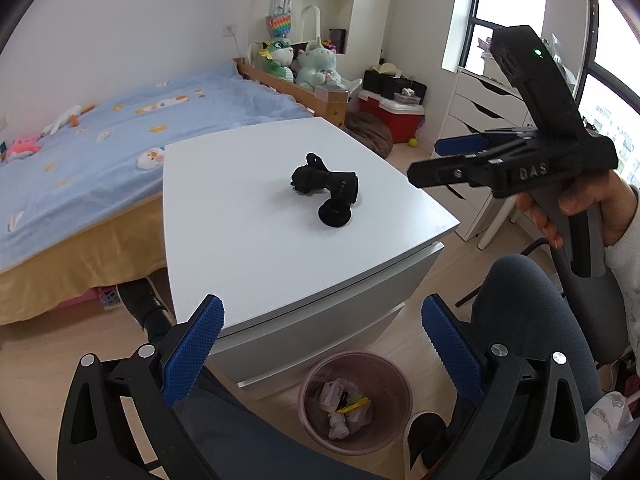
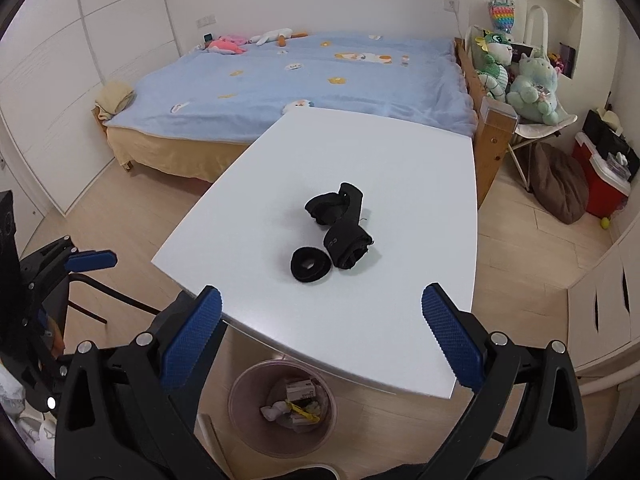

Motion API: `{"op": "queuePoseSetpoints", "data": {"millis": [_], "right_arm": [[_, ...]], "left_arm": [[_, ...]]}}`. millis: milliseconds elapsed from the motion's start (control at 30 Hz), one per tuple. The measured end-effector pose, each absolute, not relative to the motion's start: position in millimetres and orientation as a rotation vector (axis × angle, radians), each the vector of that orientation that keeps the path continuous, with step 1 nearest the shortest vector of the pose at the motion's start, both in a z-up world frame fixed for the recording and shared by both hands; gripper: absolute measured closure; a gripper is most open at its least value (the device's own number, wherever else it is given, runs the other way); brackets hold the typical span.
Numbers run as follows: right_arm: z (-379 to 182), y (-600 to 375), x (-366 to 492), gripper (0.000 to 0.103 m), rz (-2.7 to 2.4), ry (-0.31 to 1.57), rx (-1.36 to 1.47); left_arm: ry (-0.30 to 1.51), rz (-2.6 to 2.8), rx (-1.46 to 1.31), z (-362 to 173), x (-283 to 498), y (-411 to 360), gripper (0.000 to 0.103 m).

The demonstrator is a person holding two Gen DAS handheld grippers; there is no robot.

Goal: Collect trash
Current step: 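Move the right gripper over the black socks and grasp the long sock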

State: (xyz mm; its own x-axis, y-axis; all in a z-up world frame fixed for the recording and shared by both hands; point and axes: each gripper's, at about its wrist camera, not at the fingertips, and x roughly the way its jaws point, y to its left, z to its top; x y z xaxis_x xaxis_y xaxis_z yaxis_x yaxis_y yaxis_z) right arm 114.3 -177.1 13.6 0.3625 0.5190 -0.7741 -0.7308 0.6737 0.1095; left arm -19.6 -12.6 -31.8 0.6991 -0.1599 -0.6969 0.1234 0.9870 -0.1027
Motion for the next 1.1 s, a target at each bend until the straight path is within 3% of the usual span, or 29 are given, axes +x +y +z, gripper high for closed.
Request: {"op": "queuePoseSetpoints", "data": {"millis": [800, 867, 933, 1100], "right_arm": [[-34.9, -83.8, 208.1, 0.005, 0.848, 1.120, -0.474], [-39.4, -79.0, 210.7, 0.009, 0.849, 1.129, -0.485], [-44.6, -75.3, 213.5, 0.024, 0.848, 1.145, -0.494], [-56.3, -72.3, 213.5, 0.044, 0.837, 1.160, -0.531]], "left_arm": [[0.755, -0.165, -0.021, -22.8, 0.0, -14.2, 0.008], [0.757, -0.166, -0.020, -23.1, 0.3, -15.5, 0.008], [0.759, -0.166, -0.019, -23.9, 0.3, -15.9, 0.008], [0.758, -0.165, -0.026, -24.2, 3.2, -15.5, 0.008]]}}
